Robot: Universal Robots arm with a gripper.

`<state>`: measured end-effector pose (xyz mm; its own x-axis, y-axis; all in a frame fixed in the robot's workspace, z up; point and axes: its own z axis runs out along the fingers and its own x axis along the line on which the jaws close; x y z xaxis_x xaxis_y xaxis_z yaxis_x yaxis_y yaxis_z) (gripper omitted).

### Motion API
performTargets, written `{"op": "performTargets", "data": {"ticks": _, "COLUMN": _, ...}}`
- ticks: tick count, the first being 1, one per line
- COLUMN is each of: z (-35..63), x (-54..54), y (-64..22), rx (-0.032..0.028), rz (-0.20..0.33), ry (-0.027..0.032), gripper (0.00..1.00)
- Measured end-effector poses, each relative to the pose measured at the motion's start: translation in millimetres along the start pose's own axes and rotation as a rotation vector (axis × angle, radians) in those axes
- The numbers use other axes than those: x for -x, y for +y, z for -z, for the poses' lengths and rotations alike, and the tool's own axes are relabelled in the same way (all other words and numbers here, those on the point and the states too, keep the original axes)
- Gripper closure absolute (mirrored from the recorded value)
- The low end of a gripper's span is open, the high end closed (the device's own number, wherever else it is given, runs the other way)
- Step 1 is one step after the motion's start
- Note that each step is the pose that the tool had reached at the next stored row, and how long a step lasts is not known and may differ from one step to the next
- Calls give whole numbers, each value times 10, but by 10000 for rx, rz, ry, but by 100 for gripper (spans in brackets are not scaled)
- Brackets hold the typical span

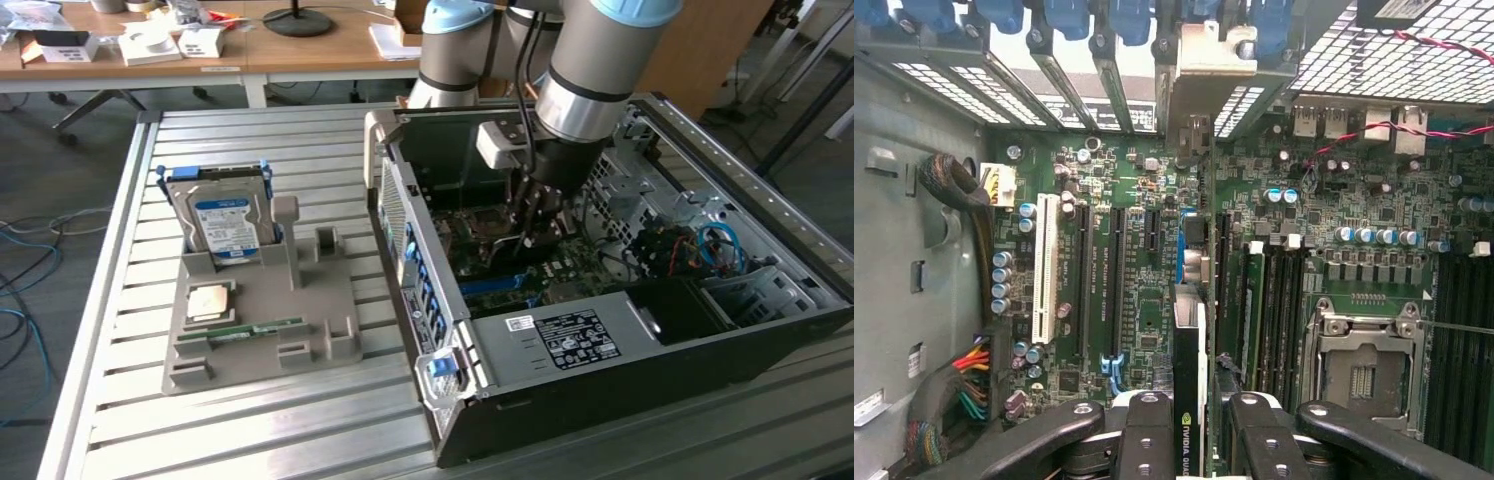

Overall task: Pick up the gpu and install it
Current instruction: 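Insert the gpu into the slot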

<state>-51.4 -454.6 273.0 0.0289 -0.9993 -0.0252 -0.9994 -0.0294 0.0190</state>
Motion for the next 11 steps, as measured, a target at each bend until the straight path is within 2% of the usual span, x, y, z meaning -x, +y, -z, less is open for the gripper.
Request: {"op": "performTargets", "data": {"ticks": 11, "z": -9, "x": -9, "y": 7, "rx": 1, "rz": 1, "ry": 0, "gripper": 74}}
